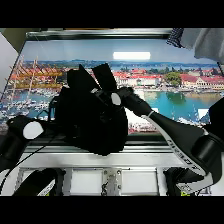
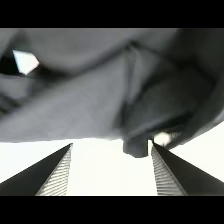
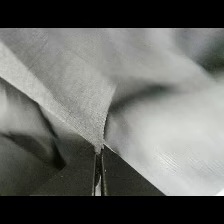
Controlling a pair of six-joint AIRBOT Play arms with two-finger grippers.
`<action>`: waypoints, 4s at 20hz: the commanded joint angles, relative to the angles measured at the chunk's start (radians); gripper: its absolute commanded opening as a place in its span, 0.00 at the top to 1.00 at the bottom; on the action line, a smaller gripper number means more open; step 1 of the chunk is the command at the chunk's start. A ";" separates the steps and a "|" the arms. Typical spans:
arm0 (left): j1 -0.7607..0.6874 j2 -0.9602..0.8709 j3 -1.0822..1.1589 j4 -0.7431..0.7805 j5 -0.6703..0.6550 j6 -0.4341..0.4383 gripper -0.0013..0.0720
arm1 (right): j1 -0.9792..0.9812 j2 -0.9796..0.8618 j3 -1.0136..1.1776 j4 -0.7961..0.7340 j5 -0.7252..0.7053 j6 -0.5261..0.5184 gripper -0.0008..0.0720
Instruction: Fold the clothes and pants, and hang the long-sleeved shirts on hangers.
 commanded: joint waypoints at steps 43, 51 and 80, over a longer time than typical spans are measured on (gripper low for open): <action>0.034 0.057 0.877 -0.127 0.465 0.011 0.96 | -0.275 0.640 0.469 -0.246 0.030 0.183 0.96; -0.088 -0.167 1.213 -0.075 0.480 0.089 0.96 | -0.275 0.725 0.498 -0.260 -0.114 0.325 0.96; -0.372 0.010 -0.064 -0.077 0.099 -0.197 0.96 | -0.047 0.585 -0.325 -0.347 0.452 0.575 0.96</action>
